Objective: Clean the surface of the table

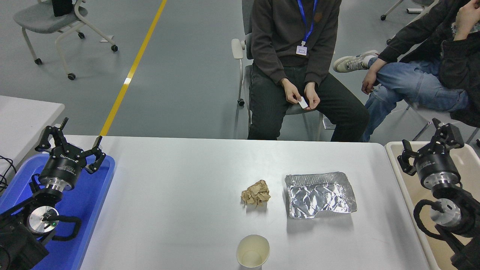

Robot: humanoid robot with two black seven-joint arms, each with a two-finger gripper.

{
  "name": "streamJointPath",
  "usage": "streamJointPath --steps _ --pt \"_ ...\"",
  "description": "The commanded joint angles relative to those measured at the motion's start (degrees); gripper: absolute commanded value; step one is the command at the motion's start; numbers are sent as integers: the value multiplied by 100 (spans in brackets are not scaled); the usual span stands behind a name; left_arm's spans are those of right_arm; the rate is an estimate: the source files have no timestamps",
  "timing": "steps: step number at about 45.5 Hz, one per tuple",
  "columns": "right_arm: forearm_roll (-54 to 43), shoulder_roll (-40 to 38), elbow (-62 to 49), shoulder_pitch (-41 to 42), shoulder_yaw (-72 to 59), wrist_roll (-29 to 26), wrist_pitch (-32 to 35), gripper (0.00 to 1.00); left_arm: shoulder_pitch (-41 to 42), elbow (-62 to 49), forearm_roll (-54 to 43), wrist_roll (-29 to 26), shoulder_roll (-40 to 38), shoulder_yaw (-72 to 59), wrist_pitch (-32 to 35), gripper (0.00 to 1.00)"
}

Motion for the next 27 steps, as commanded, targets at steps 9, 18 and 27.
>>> streamJointPath --steps 9,18,27 --pt "66 -31 47 13 -29 -61 105 99 0 0 0 -2 0 0 0 100" --pt "66 -40 82 31 -38 -289 105 99 0 0 0 -2 0 0 0 100" --pt "-110 -391 442 -31 -196 -430 316 99 0 0 0 -2 0 0 0 100"
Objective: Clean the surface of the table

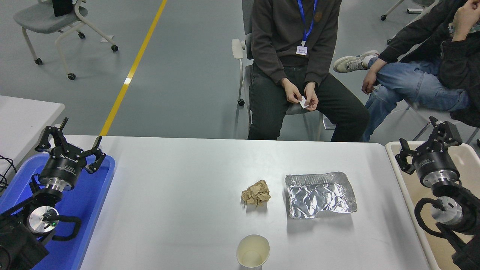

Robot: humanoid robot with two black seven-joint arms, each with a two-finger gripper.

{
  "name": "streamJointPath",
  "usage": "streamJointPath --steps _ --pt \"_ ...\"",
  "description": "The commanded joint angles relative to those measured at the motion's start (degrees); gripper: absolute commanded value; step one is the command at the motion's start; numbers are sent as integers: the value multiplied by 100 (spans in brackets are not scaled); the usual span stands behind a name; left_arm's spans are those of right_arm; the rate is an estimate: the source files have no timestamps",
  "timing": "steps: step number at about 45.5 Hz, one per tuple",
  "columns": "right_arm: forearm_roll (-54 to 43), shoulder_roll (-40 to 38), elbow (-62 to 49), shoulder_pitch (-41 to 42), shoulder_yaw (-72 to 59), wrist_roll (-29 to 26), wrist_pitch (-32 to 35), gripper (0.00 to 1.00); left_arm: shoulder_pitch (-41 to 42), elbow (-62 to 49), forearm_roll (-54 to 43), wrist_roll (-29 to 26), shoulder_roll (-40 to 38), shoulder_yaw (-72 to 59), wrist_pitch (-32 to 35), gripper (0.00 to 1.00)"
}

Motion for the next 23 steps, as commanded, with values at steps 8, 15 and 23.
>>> streamJointPath --steps 8,15,23 --pt "-179 -643 380 19 -403 -196 364 99 0 0 0 -2 -1 0 0 100" --pt "-214 -775 600 -16 -482 -204 373 99 0 0 0 -2 -1 0 0 100" --pt "-459 -1047 1302 -166 -702 -196 488 99 0 0 0 -2 -1 0 0 100"
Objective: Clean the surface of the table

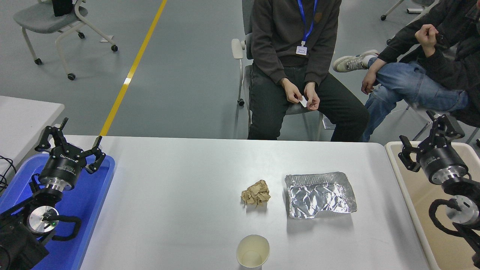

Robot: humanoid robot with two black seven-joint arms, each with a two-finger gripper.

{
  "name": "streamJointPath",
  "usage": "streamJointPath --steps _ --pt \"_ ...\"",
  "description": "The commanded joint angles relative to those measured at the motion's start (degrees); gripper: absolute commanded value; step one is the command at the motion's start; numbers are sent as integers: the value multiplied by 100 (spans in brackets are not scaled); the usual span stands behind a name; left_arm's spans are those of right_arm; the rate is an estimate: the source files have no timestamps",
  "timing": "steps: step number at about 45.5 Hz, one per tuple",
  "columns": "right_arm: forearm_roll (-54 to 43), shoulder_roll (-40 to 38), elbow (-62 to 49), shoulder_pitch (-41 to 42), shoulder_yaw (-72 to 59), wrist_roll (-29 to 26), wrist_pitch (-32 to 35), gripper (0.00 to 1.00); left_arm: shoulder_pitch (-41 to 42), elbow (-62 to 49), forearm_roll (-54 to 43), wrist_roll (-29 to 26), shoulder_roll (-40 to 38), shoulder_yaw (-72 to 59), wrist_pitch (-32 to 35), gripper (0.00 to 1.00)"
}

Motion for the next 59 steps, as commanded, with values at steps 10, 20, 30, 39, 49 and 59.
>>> streamJointPath --steps 10,20,30,39,49,59 --pt "-1020 -552 1331 -180 -336 -23 135 99 0 0 0 -2 0 0 0 100" --pt "-2250 -1228 2114 118 -898 -164 293 99 0 0 0 6 0 0 0 100" --pt "-3174 -1800 2667 409 -1198 -576 899 99 0 0 0 -2 0 0 0 100" --pt "-3700 -1976 3239 593 -1233 -1403 1251 99 0 0 0 -2 0 0 0 100" --pt "-4237 -1994 3819 1366 -1241 -1956 2348 99 0 0 0 6 0 0 0 100" --pt "-4888 -1608 4101 2008 -1242 -2124 3720 99 0 0 0 -2 0 0 0 100"
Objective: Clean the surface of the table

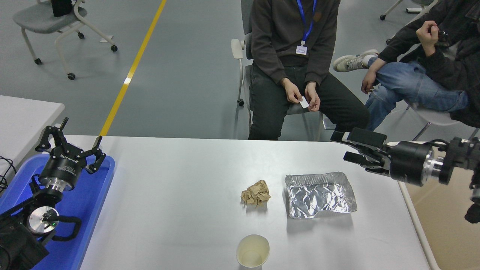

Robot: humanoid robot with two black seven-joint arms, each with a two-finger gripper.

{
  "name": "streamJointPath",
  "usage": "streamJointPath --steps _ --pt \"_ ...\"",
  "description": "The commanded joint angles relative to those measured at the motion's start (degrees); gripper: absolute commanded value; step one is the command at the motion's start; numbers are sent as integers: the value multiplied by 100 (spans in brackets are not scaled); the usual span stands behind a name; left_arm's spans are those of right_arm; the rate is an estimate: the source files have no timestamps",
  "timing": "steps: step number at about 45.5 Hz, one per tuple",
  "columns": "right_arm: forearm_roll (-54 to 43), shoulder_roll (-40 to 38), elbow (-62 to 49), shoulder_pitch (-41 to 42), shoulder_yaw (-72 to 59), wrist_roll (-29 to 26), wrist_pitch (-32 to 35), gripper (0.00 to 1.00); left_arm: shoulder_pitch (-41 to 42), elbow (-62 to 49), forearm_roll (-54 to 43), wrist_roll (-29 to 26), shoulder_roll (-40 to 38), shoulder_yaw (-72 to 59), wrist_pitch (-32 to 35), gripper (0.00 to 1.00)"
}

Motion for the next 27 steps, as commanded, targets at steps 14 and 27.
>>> streamJointPath --steps 14,27 --pt "-1585 1313 340 1264 -849 -551 1776 99 0 0 0 -5 -1 0 0 100" --pt "-2227 1594 384 1273 -1157 -1271 1723 99 0 0 0 -5 -1 0 0 100"
